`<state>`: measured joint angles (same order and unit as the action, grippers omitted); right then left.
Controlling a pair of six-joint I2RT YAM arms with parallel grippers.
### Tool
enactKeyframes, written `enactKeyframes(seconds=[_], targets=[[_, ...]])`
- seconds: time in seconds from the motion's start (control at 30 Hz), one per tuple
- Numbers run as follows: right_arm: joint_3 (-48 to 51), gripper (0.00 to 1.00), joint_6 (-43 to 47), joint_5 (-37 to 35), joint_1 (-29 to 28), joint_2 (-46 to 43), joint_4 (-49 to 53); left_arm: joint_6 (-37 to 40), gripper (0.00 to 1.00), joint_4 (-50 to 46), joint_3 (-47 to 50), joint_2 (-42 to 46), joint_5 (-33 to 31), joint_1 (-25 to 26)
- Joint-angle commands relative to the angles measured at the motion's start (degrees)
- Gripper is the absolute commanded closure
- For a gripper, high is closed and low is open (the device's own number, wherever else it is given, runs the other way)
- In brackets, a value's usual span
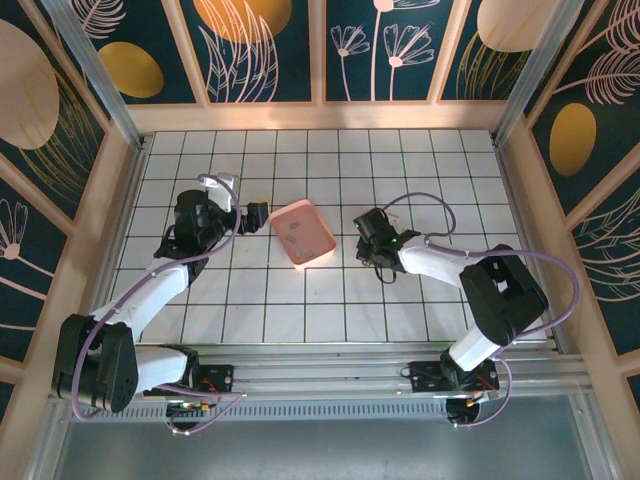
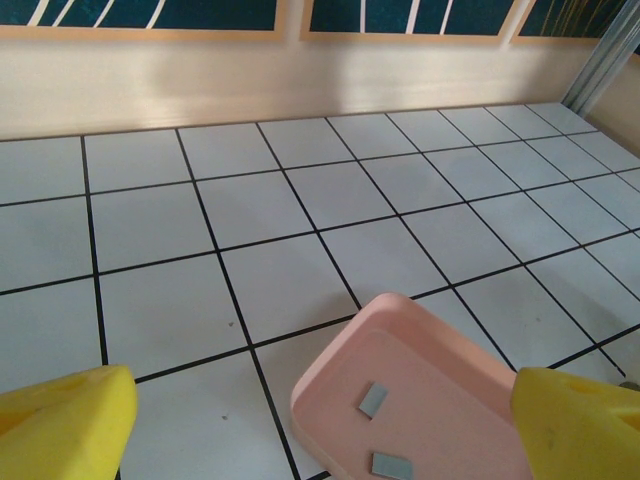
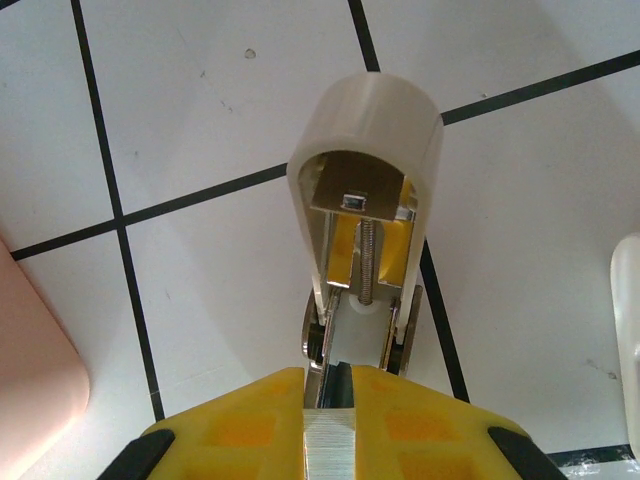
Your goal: Load the staples into the stapler
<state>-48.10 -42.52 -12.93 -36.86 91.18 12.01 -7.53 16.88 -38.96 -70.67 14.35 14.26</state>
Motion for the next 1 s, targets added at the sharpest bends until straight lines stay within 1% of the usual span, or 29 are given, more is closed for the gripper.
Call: enactKeyframes(seconds=[0.0,0.7,0.97], targets=[[0.20,0.84,-0.87,-2.45,-0.50,0.25,2.64,0.67,0.04,1.03,-0.15,-0.25,0.07,0.16],[0.42,0.82,-1.60,-2.99,-0.51,0.23,3.03,0.67,0.04,1.02,-0.17,-0.34,0.09,0.19],[0.29,0.75,-1.22,-2.47,-0.67,-0.04,2.33,0.67,0.04,1.04,-0.15,-0.34,-0.02,0.21]])
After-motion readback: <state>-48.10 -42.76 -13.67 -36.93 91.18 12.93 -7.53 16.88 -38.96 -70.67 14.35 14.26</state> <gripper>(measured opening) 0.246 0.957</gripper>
